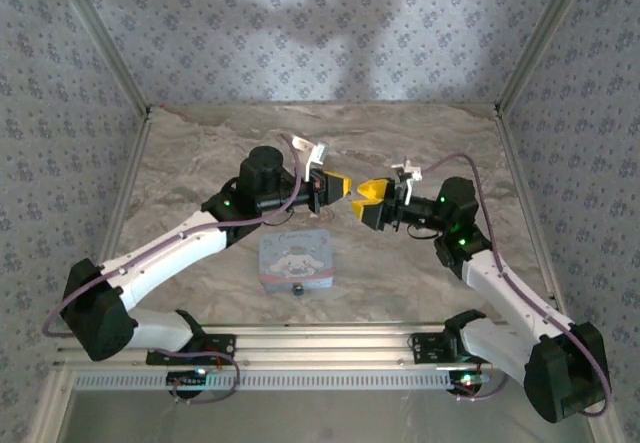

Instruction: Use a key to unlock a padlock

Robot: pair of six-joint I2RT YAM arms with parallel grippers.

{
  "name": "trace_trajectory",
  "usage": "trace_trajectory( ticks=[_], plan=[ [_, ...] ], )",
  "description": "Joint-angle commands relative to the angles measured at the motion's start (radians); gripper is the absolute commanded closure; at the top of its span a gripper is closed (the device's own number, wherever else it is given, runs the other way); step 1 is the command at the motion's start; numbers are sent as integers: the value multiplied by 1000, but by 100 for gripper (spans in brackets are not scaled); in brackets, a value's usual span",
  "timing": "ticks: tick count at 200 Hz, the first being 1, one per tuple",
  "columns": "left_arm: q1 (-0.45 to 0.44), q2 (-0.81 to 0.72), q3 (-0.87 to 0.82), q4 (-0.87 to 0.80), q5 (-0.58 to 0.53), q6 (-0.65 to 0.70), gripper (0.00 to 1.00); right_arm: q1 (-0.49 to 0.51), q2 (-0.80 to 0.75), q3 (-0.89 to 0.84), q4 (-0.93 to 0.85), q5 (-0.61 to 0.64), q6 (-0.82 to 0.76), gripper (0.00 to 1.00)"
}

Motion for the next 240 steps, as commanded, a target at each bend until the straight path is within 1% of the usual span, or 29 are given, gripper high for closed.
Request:
trace_trajectory(
  ticks=[1, 61, 106, 143, 201, 240],
  plan=[
    [7, -20, -7, 41, 27, 8, 100, 8, 6, 43, 46, -26, 25, 37],
    [7, -16, -7, 45, 27, 3, 100, 28, 26, 59, 34, -25, 16, 44],
    [6, -12, -6, 47, 30, -1, 100, 41, 44, 69, 34, -20, 10, 48],
    [6, -12, -7, 48, 29, -3, 100, 46, 58, 74, 27, -18, 6, 54],
    [7, -10, -7, 47, 29, -4, 100, 48, 58, 73, 18, -7, -2, 67],
    [7, -10, -6, 48, 29, -3, 100, 49, 62, 69, 0, -7, -11, 68]
  ],
)
